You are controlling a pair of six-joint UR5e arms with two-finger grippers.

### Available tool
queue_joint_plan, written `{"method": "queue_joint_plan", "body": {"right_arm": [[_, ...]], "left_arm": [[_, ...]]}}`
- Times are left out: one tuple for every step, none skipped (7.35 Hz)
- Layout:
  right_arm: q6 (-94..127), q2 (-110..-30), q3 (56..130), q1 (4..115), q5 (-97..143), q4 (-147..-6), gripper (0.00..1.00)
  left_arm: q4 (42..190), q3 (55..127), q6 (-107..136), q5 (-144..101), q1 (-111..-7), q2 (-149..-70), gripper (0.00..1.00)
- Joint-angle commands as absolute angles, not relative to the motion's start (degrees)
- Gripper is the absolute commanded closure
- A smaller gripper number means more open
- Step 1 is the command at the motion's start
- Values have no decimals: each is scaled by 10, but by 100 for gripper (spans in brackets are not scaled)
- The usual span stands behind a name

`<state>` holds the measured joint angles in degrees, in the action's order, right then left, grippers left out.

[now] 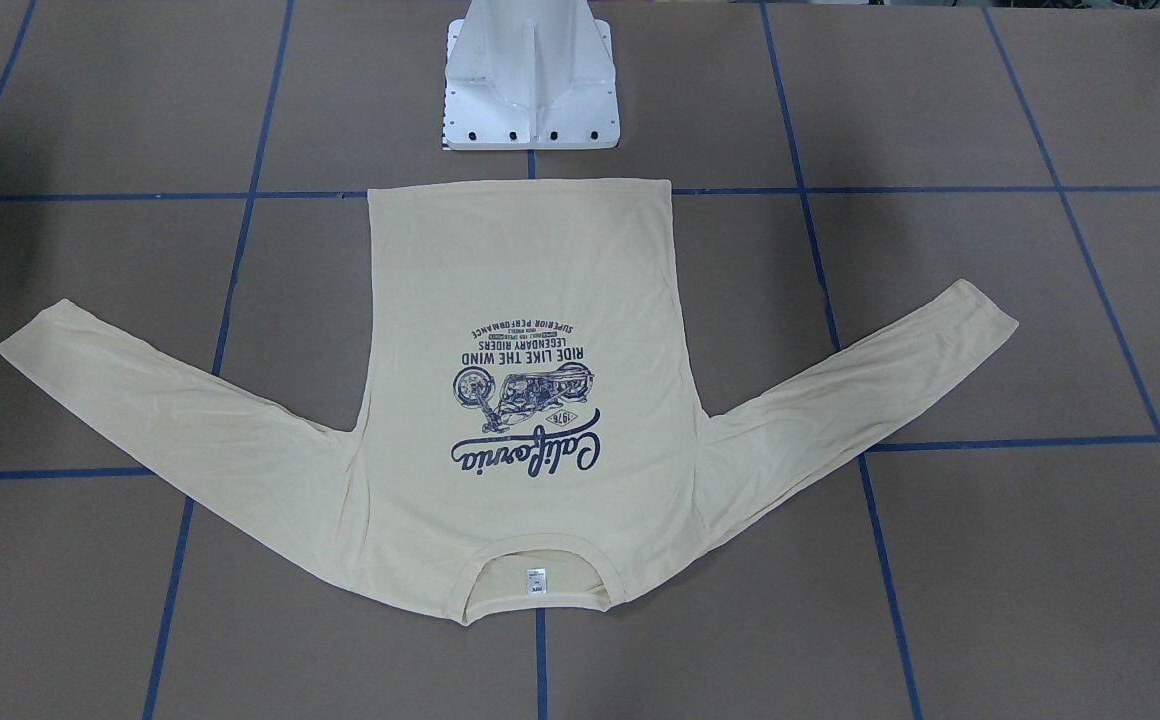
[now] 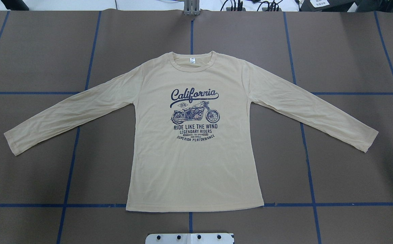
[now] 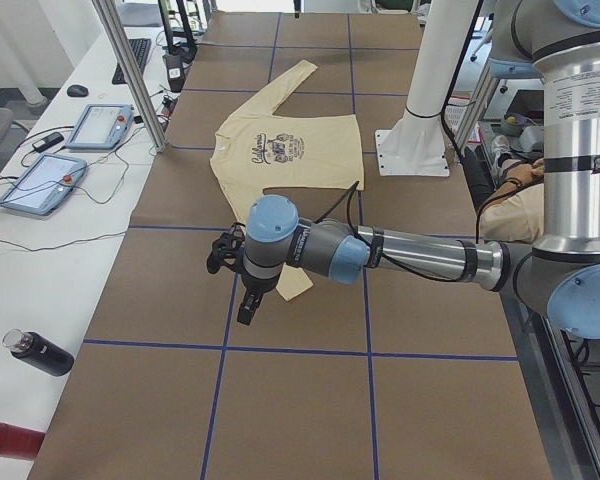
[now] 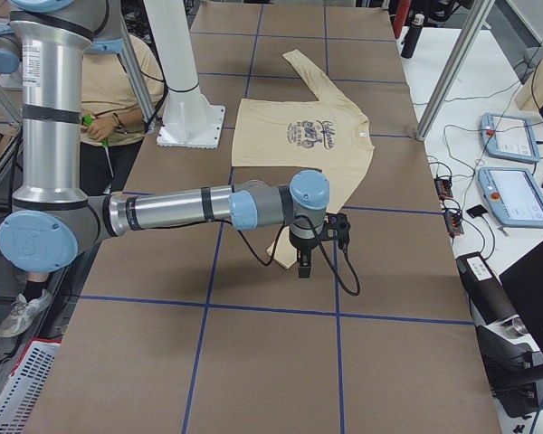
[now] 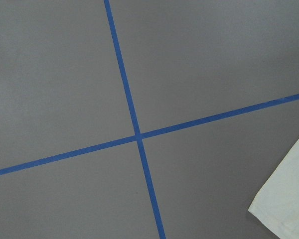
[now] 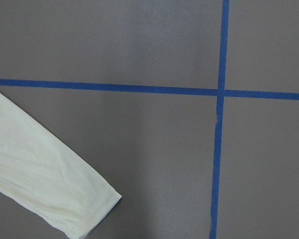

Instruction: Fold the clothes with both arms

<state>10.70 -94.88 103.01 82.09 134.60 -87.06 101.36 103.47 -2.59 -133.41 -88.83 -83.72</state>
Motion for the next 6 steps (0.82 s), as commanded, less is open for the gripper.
{"method": "queue_joint_plan", "body": {"right_arm": [[109, -952, 1023, 821, 1346, -850, 0], [109, -953, 1027, 822, 1346, -850, 0], [108, -954, 1027, 821, 1346, -850, 0], [110, -954, 1026, 821, 1347, -849, 0], [110, -954, 1024, 817, 1352, -839, 0], [111, -954, 1022, 785, 1357, -812, 0]], "left_arm": [[1018, 1035, -31, -1334, -891, -831, 1], [1019, 1043, -33, -1335, -892, -831, 1], [1013, 1051, -27, -1333, -891, -831, 1], [1017, 1051, -31, -1329, -891, -829, 1], [1020, 1056, -32, -1337, -892, -815, 1], [1026, 1048, -30, -1340, -891, -814, 1]]}}
